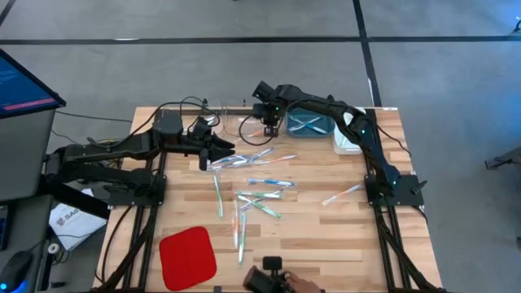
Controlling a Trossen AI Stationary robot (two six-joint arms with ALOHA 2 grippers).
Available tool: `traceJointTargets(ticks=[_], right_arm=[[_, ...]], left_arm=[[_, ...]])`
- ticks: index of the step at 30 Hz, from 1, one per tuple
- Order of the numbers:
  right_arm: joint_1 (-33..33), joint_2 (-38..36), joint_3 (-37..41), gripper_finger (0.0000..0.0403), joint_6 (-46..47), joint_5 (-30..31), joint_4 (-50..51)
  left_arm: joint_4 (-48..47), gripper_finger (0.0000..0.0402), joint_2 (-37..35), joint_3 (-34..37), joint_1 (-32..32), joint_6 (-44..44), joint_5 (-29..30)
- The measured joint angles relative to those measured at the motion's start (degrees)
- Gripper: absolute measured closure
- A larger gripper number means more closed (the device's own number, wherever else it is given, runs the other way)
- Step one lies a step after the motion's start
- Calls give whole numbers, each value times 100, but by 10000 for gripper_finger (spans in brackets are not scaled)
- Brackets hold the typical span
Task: Pick & Place Toothbrushes
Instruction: Put the orange toothbrush into the right transparent bin
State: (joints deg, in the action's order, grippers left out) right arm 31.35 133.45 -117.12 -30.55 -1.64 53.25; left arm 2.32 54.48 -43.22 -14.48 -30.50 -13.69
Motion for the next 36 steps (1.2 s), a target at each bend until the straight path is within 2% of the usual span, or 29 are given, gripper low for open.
traceJointTargets(ticks=[6,10,14,18,26,36], right_arm=[[61,0,2,378,-153,15,-43],[56,0,0,389,-1071,18,-279],[36,0,2,378,-1687,16,-506],[44,0,2,363,-1730,16,-525],[68,0,2,367,-1649,202,-575],[40,0,2,318,-1442,318,-627]], left_arm=[[-18,243,0,0,0,7,25],[-23,243,0,0,0,9,33],[-40,243,0,0,0,11,35],[-43,243,0,0,0,9,35],[-43,243,0,-2,0,7,37],[-45,243,0,-2,0,11,38]])
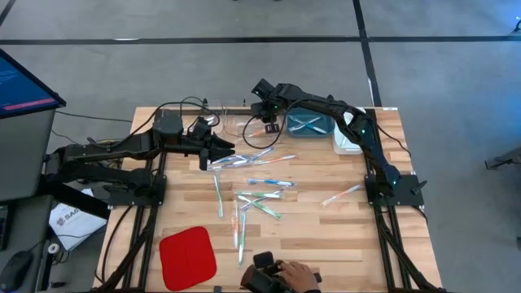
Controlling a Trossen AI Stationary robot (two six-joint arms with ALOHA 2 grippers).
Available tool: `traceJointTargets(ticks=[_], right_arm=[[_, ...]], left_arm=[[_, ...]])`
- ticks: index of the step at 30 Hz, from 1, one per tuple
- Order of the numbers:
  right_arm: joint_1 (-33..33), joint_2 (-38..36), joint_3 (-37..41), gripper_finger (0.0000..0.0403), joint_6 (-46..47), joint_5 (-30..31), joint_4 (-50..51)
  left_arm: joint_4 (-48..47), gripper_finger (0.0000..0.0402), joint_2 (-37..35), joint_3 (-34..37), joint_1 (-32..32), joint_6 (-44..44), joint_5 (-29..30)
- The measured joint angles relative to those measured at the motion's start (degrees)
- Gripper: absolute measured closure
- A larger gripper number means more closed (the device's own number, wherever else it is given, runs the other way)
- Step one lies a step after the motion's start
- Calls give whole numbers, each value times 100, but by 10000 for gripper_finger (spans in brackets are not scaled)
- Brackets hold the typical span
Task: Pick & Place Toothbrushes
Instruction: Put the orange toothbrush into the right transparent bin, then put the blue toothbrush into the blue bin
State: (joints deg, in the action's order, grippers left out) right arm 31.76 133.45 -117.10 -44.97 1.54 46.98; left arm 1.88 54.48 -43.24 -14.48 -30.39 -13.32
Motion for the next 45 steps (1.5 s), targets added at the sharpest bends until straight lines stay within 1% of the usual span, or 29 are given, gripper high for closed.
traceJointTargets(ticks=[4,9,15,20,25,29,33,39,42,45], right_arm=[[-44,0,0,294,0,0,-7],[-126,-94,2,254,34,25,-73],[-188,-630,2,212,516,133,-404],[-220,-1201,2,192,1197,148,-424],[-292,-1739,2,186,2377,142,-291],[-377,-2151,-2,188,2961,136,37],[-531,-2467,-2,193,3194,124,568],[-900,-2730,-4,201,3217,10,1535],[-1085,-2741,0,205,3302,-238,1986],[-1287,-2745,133,209,3397,-689,2173]], left_arm=[[2,243,0,0,0,2,0],[2,243,0,0,0,4,-1],[2,243,0,0,0,15,-1],[4,243,0,0,0,146,-1],[6,243,0,0,0,192,-1],[8,243,2,0,0,286,0],[8,243,1,-2,0,349,1],[8,243,0,-2,-6,614,4],[8,243,1,-2,-7,616,4],[6,243,0,-2,-7,616,24]])
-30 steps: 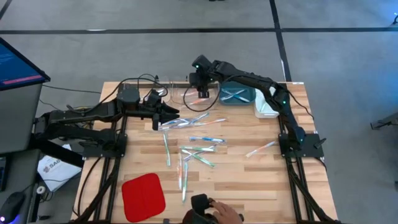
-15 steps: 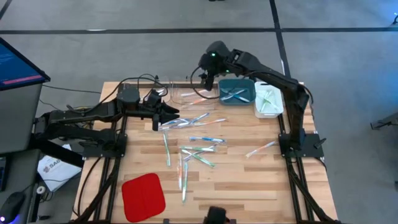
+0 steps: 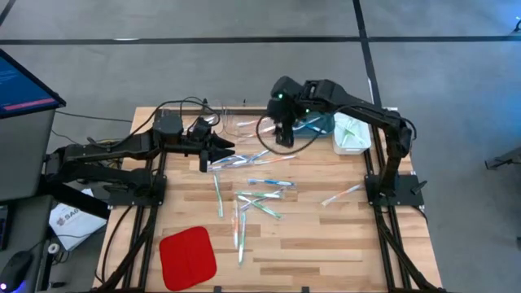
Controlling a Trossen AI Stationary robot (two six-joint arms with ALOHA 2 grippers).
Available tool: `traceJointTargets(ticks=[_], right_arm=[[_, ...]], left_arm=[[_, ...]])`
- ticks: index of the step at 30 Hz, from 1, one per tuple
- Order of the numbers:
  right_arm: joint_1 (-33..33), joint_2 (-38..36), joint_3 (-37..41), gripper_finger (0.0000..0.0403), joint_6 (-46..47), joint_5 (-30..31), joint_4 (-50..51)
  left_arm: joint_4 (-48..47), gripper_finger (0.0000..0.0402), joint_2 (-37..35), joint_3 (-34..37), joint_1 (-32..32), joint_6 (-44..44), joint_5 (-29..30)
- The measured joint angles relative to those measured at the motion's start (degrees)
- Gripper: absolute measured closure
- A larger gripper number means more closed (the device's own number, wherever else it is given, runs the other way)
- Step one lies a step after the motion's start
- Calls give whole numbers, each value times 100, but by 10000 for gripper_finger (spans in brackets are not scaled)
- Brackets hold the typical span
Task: Pick & Place Toothbrushes
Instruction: Put the blue toothbrush into the blue bin
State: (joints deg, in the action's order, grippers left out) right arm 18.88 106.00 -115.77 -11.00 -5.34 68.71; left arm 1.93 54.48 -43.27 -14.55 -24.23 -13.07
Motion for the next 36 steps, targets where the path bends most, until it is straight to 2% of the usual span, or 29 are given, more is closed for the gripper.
traceJointTargets(ticks=[6,15,22,27,32,36], right_arm=[[-488,4,641,217,137,-123,-249],[-1065,3,1893,232,681,-110,-1168],[-1518,9,2845,239,1337,-48,-2532],[-1583,9,3355,236,1918,239,-3390],[-1546,9,4097,230,2280,244,-4107],[-1347,9,4327,226,2130,72,-4367]], left_arm=[[-2,243,2,0,0,0,84],[-21,243,50,-2,0,0,89],[-4,243,258,-7,0,-3,107],[-52,243,384,-4,7,-15,35],[-96,243,432,-2,7,-17,-28],[-60,243,428,-2,7,-16,-27]])
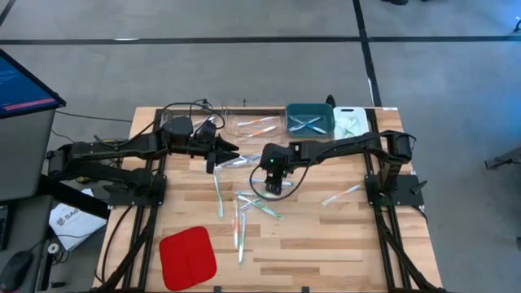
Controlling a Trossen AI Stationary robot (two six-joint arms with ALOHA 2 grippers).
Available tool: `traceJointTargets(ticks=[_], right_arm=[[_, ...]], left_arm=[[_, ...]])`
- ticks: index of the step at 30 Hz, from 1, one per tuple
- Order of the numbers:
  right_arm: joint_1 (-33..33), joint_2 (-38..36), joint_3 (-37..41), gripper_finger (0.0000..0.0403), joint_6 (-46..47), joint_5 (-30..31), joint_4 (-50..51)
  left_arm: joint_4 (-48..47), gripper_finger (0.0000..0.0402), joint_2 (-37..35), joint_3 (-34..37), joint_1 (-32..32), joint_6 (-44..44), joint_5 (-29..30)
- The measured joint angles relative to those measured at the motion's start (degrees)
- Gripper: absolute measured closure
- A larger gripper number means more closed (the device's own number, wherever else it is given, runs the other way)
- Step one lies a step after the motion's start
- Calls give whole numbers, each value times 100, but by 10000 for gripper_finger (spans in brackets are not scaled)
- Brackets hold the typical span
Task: Pick & Place Toothbrushes
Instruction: Put the blue toothbrush into the blue bin
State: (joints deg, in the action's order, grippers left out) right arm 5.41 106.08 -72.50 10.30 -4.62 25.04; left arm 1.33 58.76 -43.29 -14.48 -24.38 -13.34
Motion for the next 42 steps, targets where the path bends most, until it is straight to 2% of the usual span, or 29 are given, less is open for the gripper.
traceJointTargets(ticks=[5,15,21,24,26,29,37,39,42], right_arm=[[165,73,288,217,-836,13,-100],[118,79,679,176,-880,-174,-616],[106,79,742,159,-961,-342,-597],[46,83,744,158,-1155,-269,-592],[-6,217,729,158,-1195,56,-625],[-62,483,743,158,-1197,217,-503],[-155,732,705,160,-604,313,-502],[-157,729,708,171,-533,310,-514],[-154,715,714,209,-528,342,-473]], left_arm=[[-4,243,1,0,-6,9,0],[6,243,35,0,-9,-6,9],[-4,243,38,2,-9,-128,33],[-2,243,38,2,-9,-131,33],[-1,243,38,2,-9,-131,33],[-3,243,38,2,-9,-145,31],[3,243,63,2,-9,-201,29],[-32,243,91,4,-9,-202,30],[5,243,164,4,-9,-203,28]])
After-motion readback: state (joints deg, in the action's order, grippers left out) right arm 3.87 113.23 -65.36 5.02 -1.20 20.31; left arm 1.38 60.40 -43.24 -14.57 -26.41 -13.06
